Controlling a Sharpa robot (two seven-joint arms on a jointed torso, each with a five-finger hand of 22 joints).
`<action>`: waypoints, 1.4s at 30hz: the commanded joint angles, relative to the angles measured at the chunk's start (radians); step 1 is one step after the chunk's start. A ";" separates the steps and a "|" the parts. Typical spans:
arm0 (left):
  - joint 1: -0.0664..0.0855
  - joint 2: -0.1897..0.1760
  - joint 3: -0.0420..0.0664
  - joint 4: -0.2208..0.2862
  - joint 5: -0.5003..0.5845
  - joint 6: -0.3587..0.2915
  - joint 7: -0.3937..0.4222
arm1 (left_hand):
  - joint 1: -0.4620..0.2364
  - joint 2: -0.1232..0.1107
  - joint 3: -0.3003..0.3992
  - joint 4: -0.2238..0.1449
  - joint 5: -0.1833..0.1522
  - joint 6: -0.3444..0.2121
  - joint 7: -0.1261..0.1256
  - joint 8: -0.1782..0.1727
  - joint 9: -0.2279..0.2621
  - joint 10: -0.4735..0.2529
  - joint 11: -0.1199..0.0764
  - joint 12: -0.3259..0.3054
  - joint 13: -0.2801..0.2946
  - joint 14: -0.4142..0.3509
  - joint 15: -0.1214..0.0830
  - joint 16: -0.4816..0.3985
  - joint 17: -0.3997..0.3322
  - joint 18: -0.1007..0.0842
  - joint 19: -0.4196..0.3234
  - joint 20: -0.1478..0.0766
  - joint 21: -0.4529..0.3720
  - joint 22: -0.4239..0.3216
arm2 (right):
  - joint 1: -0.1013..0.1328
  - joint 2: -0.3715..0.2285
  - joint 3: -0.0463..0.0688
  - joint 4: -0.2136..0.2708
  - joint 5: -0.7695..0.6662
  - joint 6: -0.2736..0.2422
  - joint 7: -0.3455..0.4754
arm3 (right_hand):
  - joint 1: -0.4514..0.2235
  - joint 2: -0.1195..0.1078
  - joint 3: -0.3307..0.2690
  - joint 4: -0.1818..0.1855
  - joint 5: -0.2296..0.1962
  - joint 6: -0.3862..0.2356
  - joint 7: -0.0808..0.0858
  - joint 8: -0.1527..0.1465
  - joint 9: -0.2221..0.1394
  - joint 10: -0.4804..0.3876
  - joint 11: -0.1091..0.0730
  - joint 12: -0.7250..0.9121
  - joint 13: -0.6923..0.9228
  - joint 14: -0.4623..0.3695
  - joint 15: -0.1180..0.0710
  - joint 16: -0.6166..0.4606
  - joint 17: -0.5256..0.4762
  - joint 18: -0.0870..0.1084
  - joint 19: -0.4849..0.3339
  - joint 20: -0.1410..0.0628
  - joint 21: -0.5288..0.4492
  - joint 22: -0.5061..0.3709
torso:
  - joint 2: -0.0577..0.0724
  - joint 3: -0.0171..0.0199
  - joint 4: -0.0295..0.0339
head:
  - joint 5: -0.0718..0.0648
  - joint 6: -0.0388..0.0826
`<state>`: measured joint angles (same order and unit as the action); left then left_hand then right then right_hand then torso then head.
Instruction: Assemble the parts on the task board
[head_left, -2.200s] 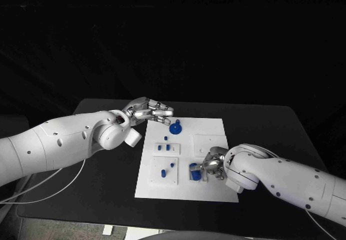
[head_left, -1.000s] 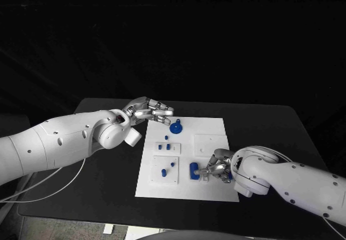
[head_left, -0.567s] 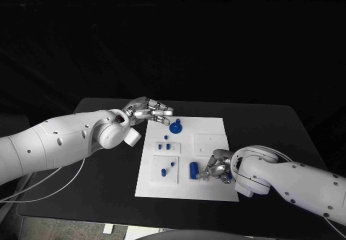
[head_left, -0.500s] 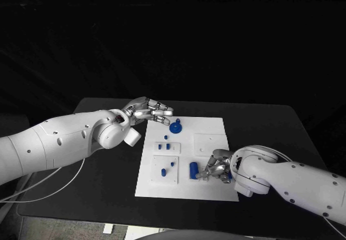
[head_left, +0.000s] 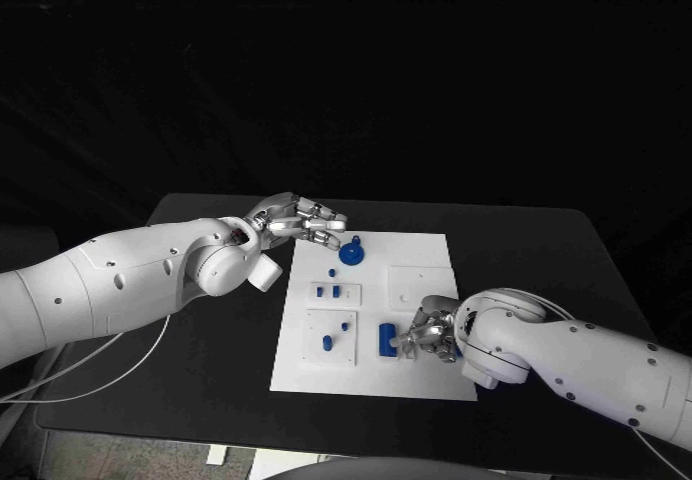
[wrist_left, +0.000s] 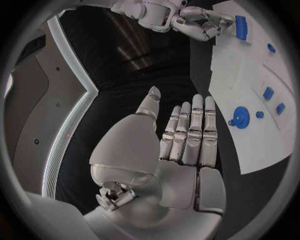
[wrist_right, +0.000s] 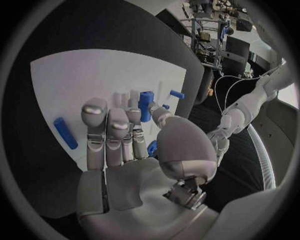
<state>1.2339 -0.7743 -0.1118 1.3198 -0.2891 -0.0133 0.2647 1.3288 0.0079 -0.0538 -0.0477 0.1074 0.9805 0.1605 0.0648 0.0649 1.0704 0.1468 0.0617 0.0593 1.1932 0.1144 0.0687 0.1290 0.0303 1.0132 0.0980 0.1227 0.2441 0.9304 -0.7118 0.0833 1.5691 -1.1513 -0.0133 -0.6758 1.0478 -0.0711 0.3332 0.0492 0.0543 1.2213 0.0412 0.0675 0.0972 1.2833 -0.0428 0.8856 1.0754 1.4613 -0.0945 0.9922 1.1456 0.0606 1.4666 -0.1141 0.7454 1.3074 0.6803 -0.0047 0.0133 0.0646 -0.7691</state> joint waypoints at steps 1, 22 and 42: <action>0.000 0.002 0.000 0.001 -0.002 0.017 0.005 | -0.007 0.004 0.000 0.007 0.000 -0.008 0.000 0.000 0.000 -0.009 0.000 -0.002 0.001 -0.003 0.000 -0.003 0.001 0.017 0.001 0.000 0.003 -0.001 | -0.004 0.003 -0.001 -0.003 -0.013 0.018 0.000 | 0.005 -0.008 0.003 -0.010 -0.005 0.005 0.002 -0.003 -0.001 0.004 0.002 0.002 0.001 0.005 -0.004 -0.001 0.001 -0.006 0.056 -0.009 0.004 0.089 | 0.000 -0.0003 -0.0005 | 0.001 -0.001; 0.000 0.001 0.000 0.000 -0.004 0.011 0.009 | -0.006 0.006 0.000 0.007 0.001 -0.008 0.000 0.000 0.000 -0.010 0.000 -0.002 0.001 -0.003 0.000 -0.003 0.001 0.017 0.000 0.000 0.007 -0.006 | -0.012 -0.041 0.017 0.019 -0.016 -0.073 0.035 | 0.027 -0.061 0.022 -0.022 -0.003 0.001 0.004 -0.003 0.017 0.008 0.004 0.020 0.015 0.004 -0.004 -0.002 -0.007 -0.002 0.057 -0.007 0.008 0.089 | -0.001 0.0007 -0.0020 | -0.004 0.004; 0.000 -0.002 0.000 0.001 0.011 -0.019 0.051 | -0.002 0.018 -0.006 -0.004 0.004 0.014 -0.008 0.000 0.000 0.038 -0.014 -0.002 0.001 0.014 -0.009 -0.002 0.004 0.011 0.005 -0.009 0.016 -0.013 | 0.003 -0.195 0.140 0.004 -0.096 0.078 -0.005 | 0.112 -0.053 0.010 -0.114 0.025 0.006 -0.008 -0.004 0.168 0.006 -0.003 0.034 0.027 0.004 -0.004 0.013 -0.002 -0.009 0.055 -0.007 0.019 0.093 | 0.000 0.0013 -0.0027 | -0.033 0.012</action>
<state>1.2338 -0.7769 -0.1124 1.3185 -0.2878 -0.0231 0.2903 1.3298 0.0177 -0.0566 -0.0505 0.1074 0.9900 0.1510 0.0649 0.0649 1.1027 0.1325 0.0617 0.0593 1.2025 0.1052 0.0687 0.1316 0.0303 1.0168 0.0943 0.1331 0.2316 0.9334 -0.9062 0.2229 1.5765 -1.1898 -0.0162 -0.6564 1.1561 -0.1238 0.3438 -0.0610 0.0843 1.2284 0.0339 0.0608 0.2592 1.2904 -0.0429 0.9216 1.1031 1.4612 -0.0943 0.9992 1.1422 0.0606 1.4665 -0.1141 0.7596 1.3073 0.6797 -0.0033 0.0103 0.0356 -0.7569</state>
